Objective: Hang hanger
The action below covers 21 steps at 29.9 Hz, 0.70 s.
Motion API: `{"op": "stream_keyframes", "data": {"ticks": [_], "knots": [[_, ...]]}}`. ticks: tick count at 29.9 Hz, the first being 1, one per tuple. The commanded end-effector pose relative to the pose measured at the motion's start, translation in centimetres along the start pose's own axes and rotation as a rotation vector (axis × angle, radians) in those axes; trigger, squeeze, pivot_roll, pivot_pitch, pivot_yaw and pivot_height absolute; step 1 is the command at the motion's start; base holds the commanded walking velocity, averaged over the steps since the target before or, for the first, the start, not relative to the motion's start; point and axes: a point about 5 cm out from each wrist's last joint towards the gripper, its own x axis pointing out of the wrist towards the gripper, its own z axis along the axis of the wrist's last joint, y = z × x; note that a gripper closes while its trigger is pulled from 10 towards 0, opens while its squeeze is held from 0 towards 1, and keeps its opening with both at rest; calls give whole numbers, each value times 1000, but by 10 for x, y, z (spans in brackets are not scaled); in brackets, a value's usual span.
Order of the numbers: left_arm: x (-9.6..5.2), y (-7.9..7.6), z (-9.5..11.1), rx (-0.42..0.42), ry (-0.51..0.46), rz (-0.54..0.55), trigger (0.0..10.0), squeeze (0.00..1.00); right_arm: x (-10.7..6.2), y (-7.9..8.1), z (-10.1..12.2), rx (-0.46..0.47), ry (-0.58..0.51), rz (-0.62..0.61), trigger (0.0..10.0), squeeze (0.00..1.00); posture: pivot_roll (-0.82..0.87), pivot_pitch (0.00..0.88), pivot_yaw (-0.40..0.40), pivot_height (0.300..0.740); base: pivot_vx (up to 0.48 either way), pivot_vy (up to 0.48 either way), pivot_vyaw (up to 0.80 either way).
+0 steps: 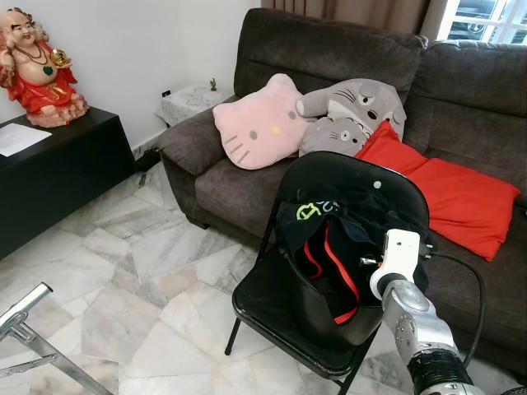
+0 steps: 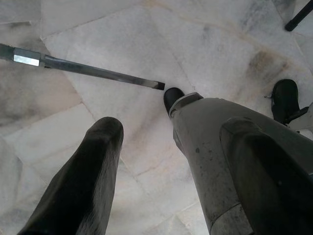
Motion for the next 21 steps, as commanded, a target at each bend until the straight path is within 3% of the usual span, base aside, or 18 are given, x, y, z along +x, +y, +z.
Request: {"op": "stream_keyframes", "data": {"ticks": [1,21], "knots": [[-3,-1,-15,17,63,-17,10000,0,2,4,3,-8,-8,9,0,0,-43,17,49,740,0,0,0],[-3,-2,-15,20,64,-17,10000,0,2,2,6,-6,-30,-29,0,0,-46,0,47,740,0,0,0]]}}
